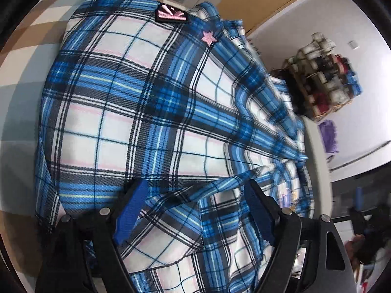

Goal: Fold large clothes

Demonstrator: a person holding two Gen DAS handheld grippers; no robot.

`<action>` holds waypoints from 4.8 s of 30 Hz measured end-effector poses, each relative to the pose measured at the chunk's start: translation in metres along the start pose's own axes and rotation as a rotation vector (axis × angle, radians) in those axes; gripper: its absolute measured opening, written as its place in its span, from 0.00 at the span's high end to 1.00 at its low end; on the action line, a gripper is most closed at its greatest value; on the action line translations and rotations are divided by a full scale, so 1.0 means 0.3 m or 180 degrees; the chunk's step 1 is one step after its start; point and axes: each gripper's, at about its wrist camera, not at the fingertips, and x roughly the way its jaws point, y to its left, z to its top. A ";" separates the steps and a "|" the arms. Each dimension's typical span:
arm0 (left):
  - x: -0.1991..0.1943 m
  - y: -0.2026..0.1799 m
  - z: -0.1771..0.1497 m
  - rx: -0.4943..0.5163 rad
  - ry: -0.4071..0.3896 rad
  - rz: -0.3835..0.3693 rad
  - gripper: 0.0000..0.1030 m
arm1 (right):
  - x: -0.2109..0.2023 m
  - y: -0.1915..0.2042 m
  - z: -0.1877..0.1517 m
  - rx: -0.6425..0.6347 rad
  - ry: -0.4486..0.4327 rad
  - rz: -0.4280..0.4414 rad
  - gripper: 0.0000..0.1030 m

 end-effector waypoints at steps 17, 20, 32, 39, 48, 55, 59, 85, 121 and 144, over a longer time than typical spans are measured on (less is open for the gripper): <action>-0.026 0.078 0.010 -0.0025 0.0064 -0.0185 0.25 | 0.753 0.132 -0.071 -0.1341 0.2091 -0.1175 0.00; -0.029 0.086 0.018 -0.0060 0.0057 -0.0213 0.25 | 0.898 0.079 -0.109 -0.1259 0.2437 -0.1352 0.00; -0.111 0.102 -0.014 0.0097 -0.0104 -0.0109 0.25 | 1.102 -0.114 -0.128 -0.1128 0.2527 -0.2166 0.00; -0.140 0.130 -0.003 0.0002 -0.0249 -0.0113 0.25 | 1.010 0.180 -0.067 -0.1447 0.2015 -0.1452 0.00; -0.207 0.102 -0.050 0.0533 -0.0473 0.0271 0.25 | 1.161 0.437 -0.268 -0.0523 0.3028 0.0149 0.00; -0.171 0.095 -0.046 0.0805 -0.0427 0.0707 0.25 | 1.362 0.402 -0.394 -0.0805 0.3276 -0.0631 0.01; -0.177 0.119 -0.043 0.0747 -0.0457 0.0756 0.25 | 1.378 0.458 -0.474 -0.1486 0.3289 -0.0933 0.00; -0.233 0.286 0.013 -0.0165 -0.0434 0.0445 0.25 | 1.454 0.457 -0.498 0.0370 0.3609 0.0543 0.00; -0.017 0.109 0.082 0.0037 -0.0394 0.0701 0.24 | 1.012 -0.003 -0.079 -0.1581 0.2395 -0.1741 0.00; -0.052 0.027 0.035 0.0584 -0.0511 0.1461 0.24 | 0.508 0.147 -0.177 -0.0512 0.1510 -0.0578 0.00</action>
